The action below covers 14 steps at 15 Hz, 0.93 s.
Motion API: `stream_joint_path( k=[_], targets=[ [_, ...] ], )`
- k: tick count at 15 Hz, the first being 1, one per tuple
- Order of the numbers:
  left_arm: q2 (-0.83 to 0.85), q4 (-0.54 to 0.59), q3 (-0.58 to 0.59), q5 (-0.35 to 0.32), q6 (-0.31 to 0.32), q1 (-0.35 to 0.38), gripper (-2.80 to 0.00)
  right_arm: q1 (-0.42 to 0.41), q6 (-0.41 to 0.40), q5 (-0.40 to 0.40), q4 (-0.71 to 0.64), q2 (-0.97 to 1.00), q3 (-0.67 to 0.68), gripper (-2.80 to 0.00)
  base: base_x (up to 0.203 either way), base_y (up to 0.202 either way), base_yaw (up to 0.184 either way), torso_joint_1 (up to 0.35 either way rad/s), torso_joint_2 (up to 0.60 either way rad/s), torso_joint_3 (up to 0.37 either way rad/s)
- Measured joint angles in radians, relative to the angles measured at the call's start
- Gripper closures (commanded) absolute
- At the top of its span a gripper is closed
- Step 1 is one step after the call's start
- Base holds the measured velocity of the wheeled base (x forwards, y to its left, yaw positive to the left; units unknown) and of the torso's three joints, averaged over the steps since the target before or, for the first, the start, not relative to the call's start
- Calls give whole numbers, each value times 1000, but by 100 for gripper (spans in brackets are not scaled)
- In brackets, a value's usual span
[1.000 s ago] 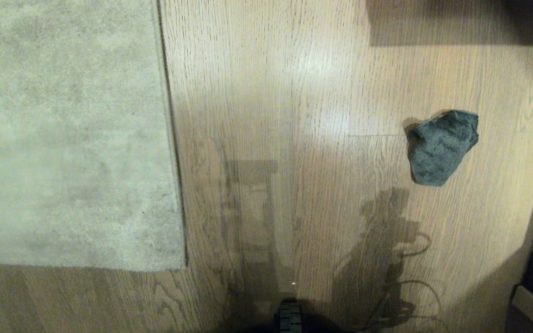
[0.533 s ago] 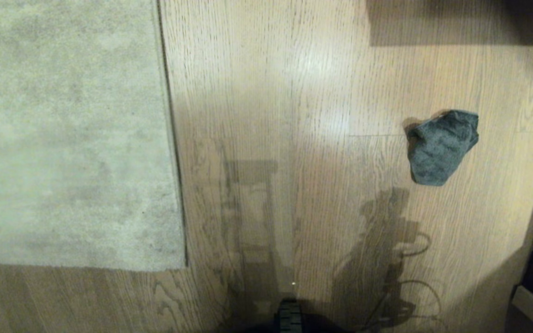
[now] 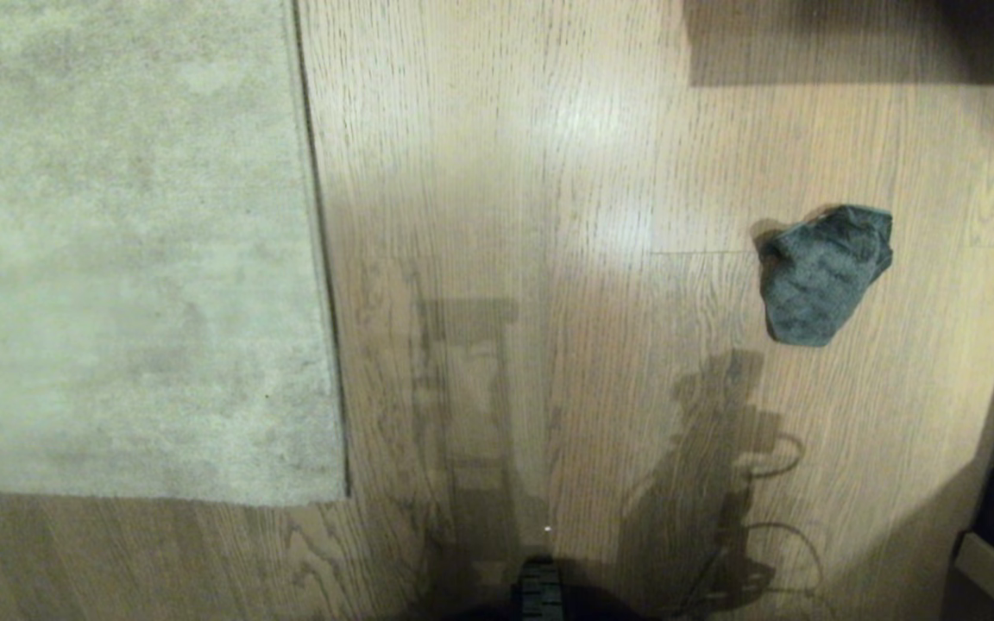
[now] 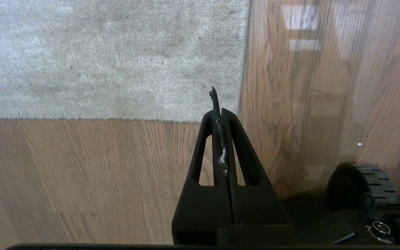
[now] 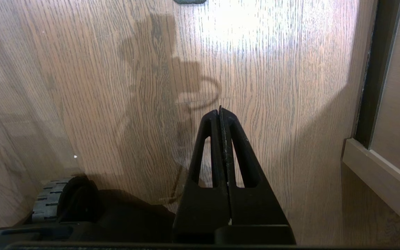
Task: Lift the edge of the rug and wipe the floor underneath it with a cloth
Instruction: Pick up the rag
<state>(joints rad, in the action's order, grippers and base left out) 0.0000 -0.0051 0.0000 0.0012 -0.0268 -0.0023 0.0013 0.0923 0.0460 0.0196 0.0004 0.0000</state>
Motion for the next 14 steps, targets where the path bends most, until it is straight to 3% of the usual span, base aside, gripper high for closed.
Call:
stream_joint_path(
  k=[4,11,14],
  targets=[
    [0,0,0,-1,0,0,0,0,-10,-1,1,0,0,0,0,0,0,0,0,0],
    [0,-1,0,0,0,0,0,0,-159,-60,-21,30,-10,0,0,0,0,0,0,0],
    [0,0,0,0,0,0,0,11,-162,-132,17,160,-64,0,0,0,0,0,0,0]
  ],
)
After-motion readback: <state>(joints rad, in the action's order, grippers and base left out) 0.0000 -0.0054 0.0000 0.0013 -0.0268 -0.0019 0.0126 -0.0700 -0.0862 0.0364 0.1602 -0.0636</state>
